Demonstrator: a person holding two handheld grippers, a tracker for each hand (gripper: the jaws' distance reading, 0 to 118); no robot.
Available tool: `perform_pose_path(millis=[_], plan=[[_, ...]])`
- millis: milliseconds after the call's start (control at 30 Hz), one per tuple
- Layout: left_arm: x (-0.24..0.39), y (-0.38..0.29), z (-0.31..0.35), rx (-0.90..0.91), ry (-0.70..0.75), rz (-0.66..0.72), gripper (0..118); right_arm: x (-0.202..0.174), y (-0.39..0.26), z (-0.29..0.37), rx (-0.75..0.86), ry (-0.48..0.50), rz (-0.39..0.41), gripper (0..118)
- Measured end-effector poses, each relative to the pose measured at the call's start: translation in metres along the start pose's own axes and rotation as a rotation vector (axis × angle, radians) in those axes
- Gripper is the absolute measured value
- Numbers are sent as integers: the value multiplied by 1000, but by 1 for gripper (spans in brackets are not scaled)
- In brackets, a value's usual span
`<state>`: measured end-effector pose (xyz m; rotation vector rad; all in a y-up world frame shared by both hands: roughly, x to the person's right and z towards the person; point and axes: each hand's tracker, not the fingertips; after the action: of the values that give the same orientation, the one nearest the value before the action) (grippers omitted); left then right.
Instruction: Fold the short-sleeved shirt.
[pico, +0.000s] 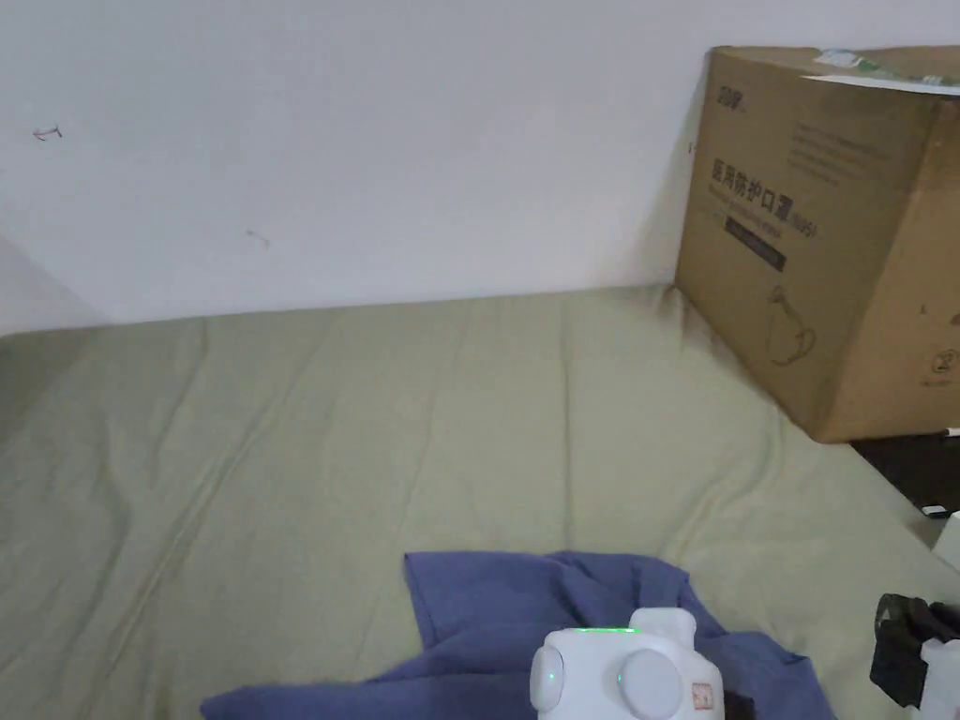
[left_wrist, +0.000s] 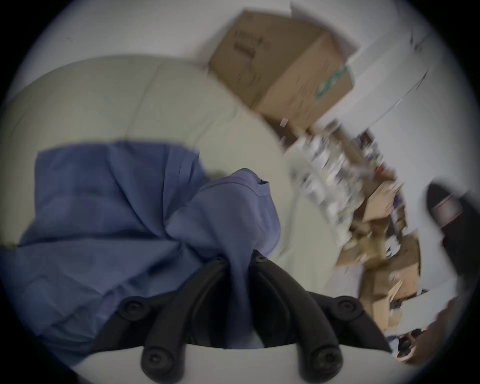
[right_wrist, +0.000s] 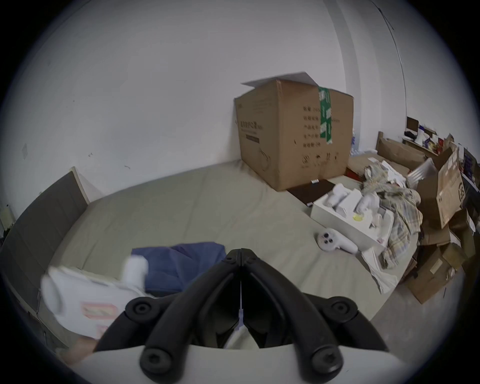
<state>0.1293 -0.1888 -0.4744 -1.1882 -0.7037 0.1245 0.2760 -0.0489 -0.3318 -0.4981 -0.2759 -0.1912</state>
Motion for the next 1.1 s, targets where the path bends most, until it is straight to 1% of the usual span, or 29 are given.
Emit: perform_pose_path(millis=[33, 67, 133, 200, 267, 300, 333, 367, 400, 433, 467, 500, 600, 667, 733, 767, 800, 833, 900, 933, 967, 1000, 1100], plan=[[-6, -7, -10, -35, -20, 31, 103, 2, -2, -2, -8, -3, 0, 1], [-11, -14, -11, -54, -31, 47, 111, 3, -4, -5, -15, -10, 1, 1], [-13, -18, 1, 34, -62, 61, 112, 4, -6, -8, -29, -14, -1, 1], [-13, -12, 18, 25, -42, 48, 109, 1, -6, -12, -39, -9, -8, 1], [-17, -4, 50, 99, -47, 30, 109, -8, -6, -12, -43, 13, -2, 1], [-21, -3, 66, 140, -56, 30, 101, -13, -6, -12, -42, 24, 9, 1], [-27, -3, 84, 180, -58, 36, 87, -20, -6, -12, -41, 35, 26, 1], [-33, -3, 102, 213, -42, 58, 64, -27, -6, -11, -40, 51, 45, 1], [-39, -6, 116, 233, -16, 89, 31, -35, -7, -11, -42, 64, 60, 1], [-48, -12, 131, 274, -4, 100, 13, -42, -8, -11, -47, 77, 72, 1], [-58, -22, 146, 303, 14, 108, 5, -52, -10, -11, -50, 101, 87, 1], [-65, -29, 154, 315, 37, 112, 0, -57, -11, -11, -53, 120, 99, 1], [-89, -55, 174, 308, 130, 128, 0, -80, -17, -10, -63, 160, 152, 1], [-111, -68, 187, 330, 173, 172, 0, -94, -21, -11, -70, 183, 177, 1], [-138, -72, 203, 342, 188, 252, 0, -103, -22, -14, -82, 202, 183, 1], [-152, -72, 212, 337, 196, 276, 3, -106, -23, -15, -87, 214, 183, 1], [-167, -71, 218, 350, 204, 304, 24, -109, -23, -16, -92, 220, 183, 1], [-183, -70, 226, 375, 222, 337, 49, -113, -24, -18, -97, 226, 189, 1], [-217, -66, 236, 401, 252, 389, 110, -114, -25, -22, -101, 225, 205, 1], [-234, -62, 235, 397, 282, 420, 118, -115, -26, -24, -106, 225, 213, 1], [-250, -60, 237, 393, 316, 450, 115, -115, -28, -27, -114, 225, 216, 1], [-263, -59, 238, 395, 318, 483, 110, -113, -29, -29, -120, 224, 217, 1], [-301, -52, 216, 330, 295, 544, 110, -110, -36, -41, -153, 211, 209, 1]])
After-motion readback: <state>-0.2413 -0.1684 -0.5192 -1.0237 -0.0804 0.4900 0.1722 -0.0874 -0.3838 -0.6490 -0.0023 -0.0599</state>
